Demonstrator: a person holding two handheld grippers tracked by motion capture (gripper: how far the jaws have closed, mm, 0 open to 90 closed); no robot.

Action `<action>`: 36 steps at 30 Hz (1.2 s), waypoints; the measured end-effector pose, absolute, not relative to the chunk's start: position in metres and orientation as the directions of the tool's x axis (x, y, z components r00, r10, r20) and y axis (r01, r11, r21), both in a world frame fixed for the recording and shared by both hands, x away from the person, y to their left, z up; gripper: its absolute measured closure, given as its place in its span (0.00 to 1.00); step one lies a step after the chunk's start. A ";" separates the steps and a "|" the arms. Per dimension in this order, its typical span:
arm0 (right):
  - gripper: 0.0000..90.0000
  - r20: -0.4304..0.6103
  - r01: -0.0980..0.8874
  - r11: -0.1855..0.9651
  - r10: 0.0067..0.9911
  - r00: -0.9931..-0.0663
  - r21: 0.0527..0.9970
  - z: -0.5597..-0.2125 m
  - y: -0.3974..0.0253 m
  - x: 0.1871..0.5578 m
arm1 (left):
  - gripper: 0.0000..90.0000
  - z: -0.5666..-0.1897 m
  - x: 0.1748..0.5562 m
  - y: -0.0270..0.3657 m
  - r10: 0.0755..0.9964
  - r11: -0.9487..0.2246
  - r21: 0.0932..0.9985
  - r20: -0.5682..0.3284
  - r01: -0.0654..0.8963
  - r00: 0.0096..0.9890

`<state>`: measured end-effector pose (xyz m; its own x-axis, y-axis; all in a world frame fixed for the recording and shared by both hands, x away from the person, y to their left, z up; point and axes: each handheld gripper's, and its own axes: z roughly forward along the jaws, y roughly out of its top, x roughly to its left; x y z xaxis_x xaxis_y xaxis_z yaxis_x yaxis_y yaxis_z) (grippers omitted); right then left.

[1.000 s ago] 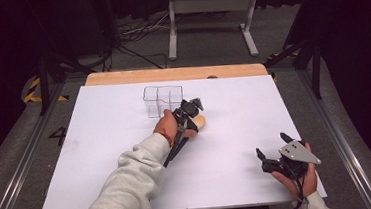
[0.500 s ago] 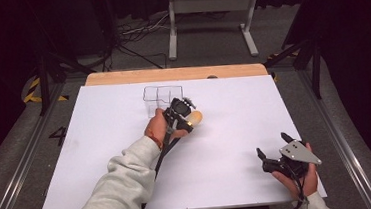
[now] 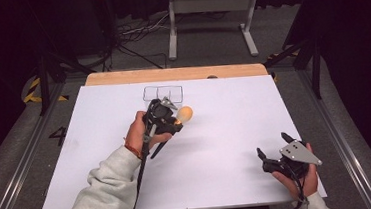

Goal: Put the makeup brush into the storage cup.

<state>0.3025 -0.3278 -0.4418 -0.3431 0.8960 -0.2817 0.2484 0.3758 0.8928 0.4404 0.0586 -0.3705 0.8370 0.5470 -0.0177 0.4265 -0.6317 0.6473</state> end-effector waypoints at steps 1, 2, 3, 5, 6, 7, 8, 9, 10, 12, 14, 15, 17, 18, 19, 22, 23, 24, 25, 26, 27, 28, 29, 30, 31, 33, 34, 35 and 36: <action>0.09 -0.282 0.248 0.376 0.896 -0.343 0.893 -0.442 -0.328 0.302 | 0.68 -0.369 0.436 0.062 0.537 -0.627 0.664 -0.011 0.407 0.844; 0.09 -0.282 0.247 0.375 0.896 -0.343 0.893 -0.442 -0.328 0.302 | 0.68 -0.366 0.432 0.065 0.531 -0.627 0.669 -0.005 0.398 0.847; 0.09 -0.282 0.247 0.375 0.896 -0.343 0.893 -0.442 -0.328 0.302 | 0.69 -0.365 0.429 0.068 0.532 -0.618 0.685 0.003 0.386 0.847; 0.09 -0.281 0.247 0.375 0.896 -0.342 0.893 -0.442 -0.328 0.303 | 0.69 -0.362 0.424 0.072 0.529 -0.606 0.702 0.004 0.374 0.849; 0.09 -0.281 0.248 0.375 0.897 -0.342 0.893 -0.442 -0.328 0.302 | 0.69 -0.361 0.422 0.075 0.532 -0.596 0.714 0.008 0.368 0.847; 0.09 -0.281 0.247 0.375 0.896 -0.342 0.894 -0.442 -0.328 0.302 | 0.70 -0.361 0.422 0.075 0.532 -0.596 0.714 0.008 0.368 0.847; 0.09 -0.282 0.246 0.375 0.896 -0.342 0.893 -0.442 -0.327 0.302 | 0.70 -0.360 0.419 0.080 0.524 -0.582 0.736 0.013 0.347 0.852; 0.09 -0.283 0.246 0.376 0.896 -0.342 0.893 -0.442 -0.327 0.302 | 0.70 -0.360 0.418 0.082 0.525 -0.575 0.741 0.008 0.348 0.851; 0.09 -0.283 0.247 0.376 0.896 -0.341 0.893 -0.442 -0.327 0.302 | 0.70 -0.361 0.417 0.083 0.531 -0.569 0.746 0.013 0.345 0.847; 0.09 -0.283 0.247 0.376 0.897 -0.341 0.893 -0.442 -0.327 0.302 | 0.70 -0.362 0.417 0.086 0.529 -0.565 0.754 0.021 0.334 0.848; 0.09 -0.284 0.246 0.376 0.896 -0.341 0.893 -0.442 -0.327 0.302 | 0.70 -0.364 0.416 0.091 0.531 -0.522 0.792 0.012 0.316 0.847; 0.09 -0.281 0.248 0.374 0.898 -0.339 0.894 -0.442 -0.328 0.302 | 0.71 -0.364 0.415 0.093 0.534 -0.505 0.805 0.008 0.312 0.845; 0.09 -0.281 0.249 0.373 0.898 -0.339 0.894 -0.442 -0.328 0.302 | 0.71 -0.364 0.414 0.095 0.541 -0.490 0.817 0.012 0.303 0.841; 0.09 -0.282 0.247 0.373 0.898 -0.338 0.894 -0.442 -0.328 0.302 | 0.71 -0.363 0.414 0.096 0.541 -0.481 0.826 0.014 0.296 0.841; 0.09 -0.283 0.246 0.374 0.898 -0.338 0.894 -0.442 -0.328 0.302 | 0.71 -0.362 0.413 0.098 0.539 -0.456 0.846 0.015 0.277 0.842; 0.09 -0.284 0.244 0.375 0.897 -0.338 0.894 -0.441 -0.328 0.302 | 0.71 -0.359 0.411 0.101 0.537 -0.432 0.869 0.033 0.240 0.843; 0.09 -0.284 0.243 0.374 0.898 -0.337 0.895 -0.441 -0.328 0.302 | 0.71 -0.358 0.410 0.101 0.539 -0.424 0.876 0.039 0.231 0.841; 0.09 -0.283 0.242 0.373 0.898 -0.336 0.896 -0.441 -0.328 0.302 | 0.71 -0.357 0.409 0.102 0.537 -0.412 0.885 0.042 0.218 0.843; 0.09 -0.283 0.241 0.373 0.898 -0.336 0.896 -0.441 -0.328 0.302 | 0.71 -0.356 0.409 0.103 0.538 -0.397 0.894 0.044 0.208 0.842; 0.09 -0.284 0.241 0.373 0.898 -0.336 0.896 -0.441 -0.328 0.301 | 0.71 -0.355 0.408 0.103 0.537 -0.392 0.898 0.047 0.199 0.842; 0.09 -0.284 0.240 0.373 0.898 -0.337 0.896 -0.441 -0.328 0.301 | 0.71 -0.355 0.408 0.103 0.537 -0.392 0.898 0.047 0.199 0.842; 0.09 -0.285 0.238 0.373 0.898 -0.335 0.896 -0.441 -0.328 0.301 | 0.71 -0.354 0.408 0.104 0.534 -0.382 0.905 0.051 0.186 0.844; 0.09 -0.285 0.238 0.374 0.898 -0.335 0.897 -0.441 -0.328 0.301 | 0.71 -0.353 0.407 0.104 0.538 -0.375 0.910 0.056 0.179 0.841; 0.09 -0.285 0.236 0.374 0.898 -0.336 0.897 -0.441 -0.328 0.301 | 0.71 -0.353 0.407 0.104 0.538 -0.375 0.910 0.056 0.179 0.841; 0.09 -0.286 0.235 0.373 0.898 -0.334 0.897 -0.440 -0.328 0.301 | 0.71 -0.352 0.407 0.104 0.537 -0.368 0.914 0.057 0.173 0.842; 0.09 -0.287 0.235 0.374 0.898 -0.334 0.897 -0.440 -0.328 0.301 | 0.71 -0.349 0.407 0.106 0.541 -0.344 0.924 0.050 0.166 0.839; 0.09 -0.287 0.235 0.374 0.898 -0.333 0.897 -0.440 -0.328 0.301 | 0.71 -0.349 0.406 0.106 0.545 -0.332 0.929 0.049 0.162 0.837; 0.09 -0.287 0.235 0.374 0.898 -0.333 0.897 -0.440 -0.328 0.301 | 0.71 -0.349 0.406 0.106 0.545 -0.332 0.929 0.049 0.162 0.837; 0.09 -0.287 0.235 0.374 0.898 -0.332 0.897 -0.440 -0.328 0.301 | 0.71 -0.348 0.406 0.107 0.544 -0.326 0.933 0.054 0.152 0.837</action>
<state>0.3011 -0.3284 -0.4403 -0.3321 0.8984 -0.2873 0.2347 0.3737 0.8974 0.4062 0.1074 -0.3476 0.8370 0.5445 0.0538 0.1519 -0.3258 0.9332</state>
